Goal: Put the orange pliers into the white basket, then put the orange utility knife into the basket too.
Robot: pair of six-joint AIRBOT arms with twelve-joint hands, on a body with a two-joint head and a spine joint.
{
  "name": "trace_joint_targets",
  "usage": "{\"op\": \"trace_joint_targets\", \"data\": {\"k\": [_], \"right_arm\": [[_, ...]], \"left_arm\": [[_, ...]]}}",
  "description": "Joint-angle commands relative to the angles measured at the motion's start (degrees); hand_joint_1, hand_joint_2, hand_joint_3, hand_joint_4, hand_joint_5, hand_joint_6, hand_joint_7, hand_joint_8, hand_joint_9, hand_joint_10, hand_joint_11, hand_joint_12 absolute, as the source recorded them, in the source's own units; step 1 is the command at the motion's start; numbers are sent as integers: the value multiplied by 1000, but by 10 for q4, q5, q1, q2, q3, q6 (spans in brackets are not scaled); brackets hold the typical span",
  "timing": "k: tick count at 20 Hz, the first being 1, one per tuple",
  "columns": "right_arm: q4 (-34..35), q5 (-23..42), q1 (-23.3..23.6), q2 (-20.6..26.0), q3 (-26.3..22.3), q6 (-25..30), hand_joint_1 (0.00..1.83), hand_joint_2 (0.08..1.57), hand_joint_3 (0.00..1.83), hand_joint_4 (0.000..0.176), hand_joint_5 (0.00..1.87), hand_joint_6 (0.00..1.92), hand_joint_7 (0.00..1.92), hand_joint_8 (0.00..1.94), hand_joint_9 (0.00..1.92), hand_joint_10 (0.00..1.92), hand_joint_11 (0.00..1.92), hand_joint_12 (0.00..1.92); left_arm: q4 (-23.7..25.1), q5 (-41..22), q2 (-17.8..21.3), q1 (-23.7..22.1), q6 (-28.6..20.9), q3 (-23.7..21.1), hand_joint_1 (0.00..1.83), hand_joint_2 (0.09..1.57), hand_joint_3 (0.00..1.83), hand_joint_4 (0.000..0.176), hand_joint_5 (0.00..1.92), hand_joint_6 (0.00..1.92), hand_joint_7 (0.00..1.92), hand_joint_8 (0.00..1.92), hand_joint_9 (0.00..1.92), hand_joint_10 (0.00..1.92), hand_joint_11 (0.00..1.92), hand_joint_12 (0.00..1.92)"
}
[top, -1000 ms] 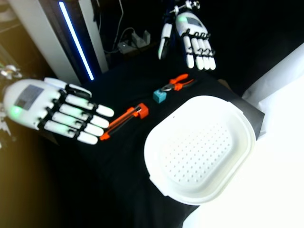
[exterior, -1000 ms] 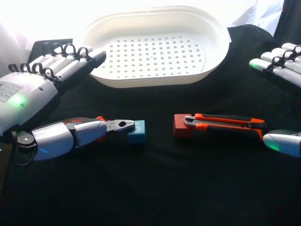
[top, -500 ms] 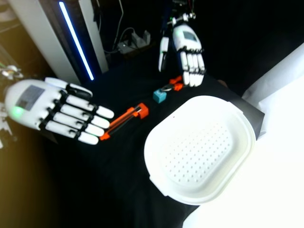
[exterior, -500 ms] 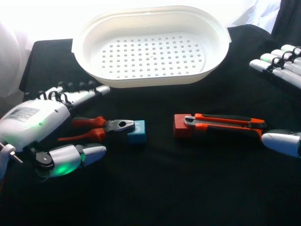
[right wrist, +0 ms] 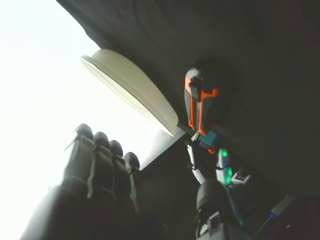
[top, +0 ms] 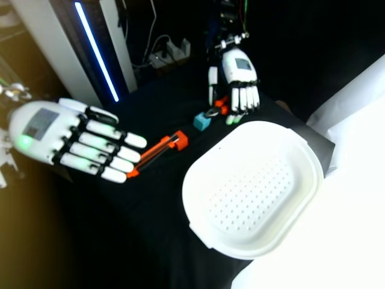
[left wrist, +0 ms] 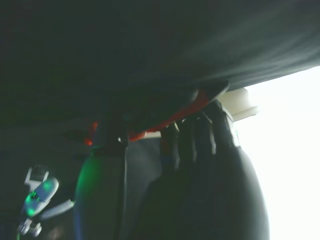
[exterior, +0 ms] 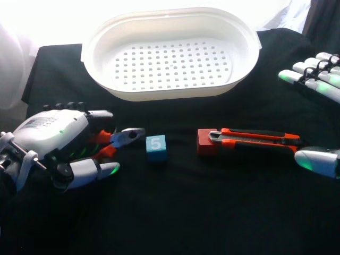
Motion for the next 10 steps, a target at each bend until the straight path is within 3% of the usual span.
{"op": "trace_joint_targets", "data": {"k": [1,2,4,6,7,8,10], "right_arm": [[-4,70,8,0,2,0,276,1185,4,44,0,0,0,0,0,0,0,0],[-4,70,8,0,2,0,272,1187,5,44,0,0,0,0,0,0,0,0],[-4,70,8,-1,2,0,316,1195,6,15,0,0,0,0,0,0,0,0],[-4,70,8,-1,1,0,291,1197,4,10,0,0,0,0,0,0,0,0],[-4,70,8,-1,1,0,305,1209,8,7,0,0,0,0,0,0,0,0],[-4,70,8,-1,1,0,303,1216,10,10,0,0,0,0,0,0,0,0],[-3,70,8,-1,1,0,267,1218,9,16,0,0,0,0,0,0,0,0]], "left_arm": [[10,-35,-9,-7,-7,-2,1233,1240,0,32,1059,1920,1225,1920,1400,1921,1498,1921],[12,-46,-6,-10,-7,-4,1213,1277,10,32,1134,1921,1313,1921,1490,1921,1588,1921],[26,-82,11,-11,-7,-19,1255,1288,9,23,1162,1921,1305,1921,1480,1921,1579,1921],[39,-115,29,-11,-7,-35,1271,1290,5,15,1162,1921,1299,1921,1477,1921,1575,1921],[47,-137,40,-11,-7,-45,1275,1292,4,9,1156,1921,1381,1921,1496,1921,1454,1921],[57,-158,54,-10,-7,-56,1270,1303,8,5,1153,1921,1420,1921,1535,1921,1460,1921],[80,-183,74,-12,-8,-66,1359,1254,0,0,1190,1921,1464,1921,1622,1921,1627,1921]]}}
